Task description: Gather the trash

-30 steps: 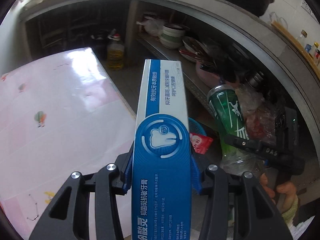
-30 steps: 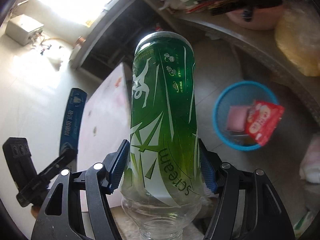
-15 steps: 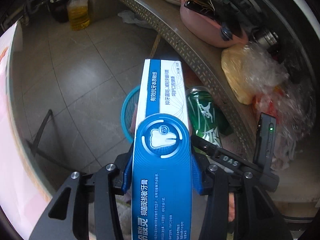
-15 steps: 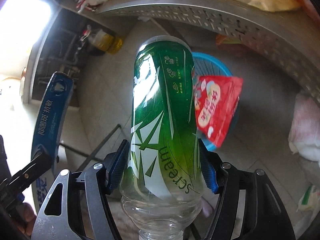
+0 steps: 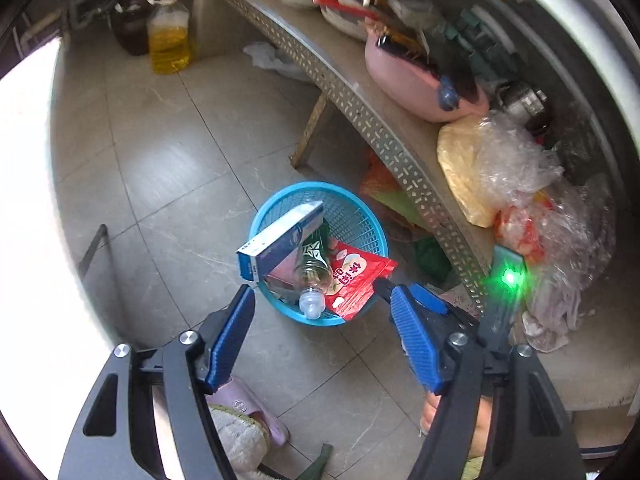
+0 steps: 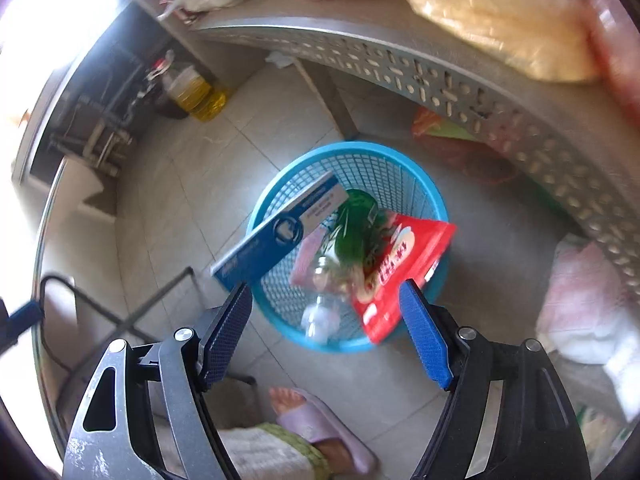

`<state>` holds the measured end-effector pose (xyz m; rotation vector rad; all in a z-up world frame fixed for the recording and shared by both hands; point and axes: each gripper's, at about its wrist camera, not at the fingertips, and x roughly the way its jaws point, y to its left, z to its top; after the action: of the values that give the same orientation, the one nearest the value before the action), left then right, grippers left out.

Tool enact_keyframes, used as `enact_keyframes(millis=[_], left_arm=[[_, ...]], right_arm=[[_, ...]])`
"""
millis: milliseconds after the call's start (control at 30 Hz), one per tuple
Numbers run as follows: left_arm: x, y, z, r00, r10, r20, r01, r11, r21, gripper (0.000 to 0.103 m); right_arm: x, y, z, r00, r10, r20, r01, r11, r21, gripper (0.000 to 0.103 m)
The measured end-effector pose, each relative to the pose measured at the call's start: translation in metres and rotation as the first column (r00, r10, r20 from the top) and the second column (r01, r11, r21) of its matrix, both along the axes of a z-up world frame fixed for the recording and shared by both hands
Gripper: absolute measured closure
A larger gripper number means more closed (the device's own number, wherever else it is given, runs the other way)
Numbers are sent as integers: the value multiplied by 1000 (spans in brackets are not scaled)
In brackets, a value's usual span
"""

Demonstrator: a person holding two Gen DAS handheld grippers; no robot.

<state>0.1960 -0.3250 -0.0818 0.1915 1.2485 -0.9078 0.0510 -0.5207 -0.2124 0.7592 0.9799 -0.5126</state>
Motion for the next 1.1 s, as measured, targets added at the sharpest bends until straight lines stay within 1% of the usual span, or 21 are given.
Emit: enact_keyframes(millis=[33,67,133,200,233,333,433,500,567,600,667,733,800,867,933,1000,1033,1100], left_arm=[[-5,11,6,1000,2,18,-2,1000,-10,35],[-10,23,14,999,3,42,-2,1000,-26,33],[-22,49,28,995,17,95,-12,999,-49,29],[-35,79,43,987,46,154,-35,997,-74,25],[-41,95,50,981,67,180,-52,995,-85,21],[-61,146,65,957,158,244,-133,984,-117,11],[-77,195,73,930,253,267,-226,966,-127,6],[-88,223,77,907,314,281,-289,949,-128,6],[-98,245,79,887,349,303,-328,937,-121,6],[-104,255,79,872,371,320,-352,928,-118,6],[-112,274,78,834,421,358,-410,905,-109,6],[-120,291,77,800,456,389,-458,884,-95,6],[-131,302,78,758,485,436,-502,861,-85,6],[-136,311,77,715,506,482,-551,833,-58,6],[-136,320,76,678,548,490,-612,790,-36,6],[-133,330,75,645,596,477,-667,744,-28,6],[-131,333,75,629,618,471,-693,721,-21,6],[-133,342,72,605,652,458,-729,685,-12,6]], right_arm=[[5,2,3,1000,21,1,-21,1000,-22,30],[-1,13,14,999,49,11,-48,998,-49,30],[-10,32,36,993,112,39,-107,988,-108,25],[-20,54,60,982,178,66,-163,970,-179,19],[-26,67,74,974,213,81,-191,957,-220,17],[-42,103,108,940,317,129,-264,912,-314,7],[-58,135,136,909,389,153,-302,865,-401,8],[-66,153,149,891,422,167,-313,837,-448,8],[-71,169,160,885,435,167,-312,820,-480,8],[-73,175,165,880,442,171,-311,811,-495,8],[-78,189,171,873,453,180,-304,794,-526,8],[-81,205,177,876,454,163,-292,769,-569,8],[-83,223,182,872,470,138,-305,741,-598,8],[-83,238,182,867,489,94,-330,706,-626,8],[-85,254,179,865,500,49,-348,666,-659,8],[-87,267,176,863,505,22,-357,639,-681,8],[-87,270,174,863,506,14,-361,636,-682,8],[-87,277,170,859,511,0,-379,637,-671,8]])
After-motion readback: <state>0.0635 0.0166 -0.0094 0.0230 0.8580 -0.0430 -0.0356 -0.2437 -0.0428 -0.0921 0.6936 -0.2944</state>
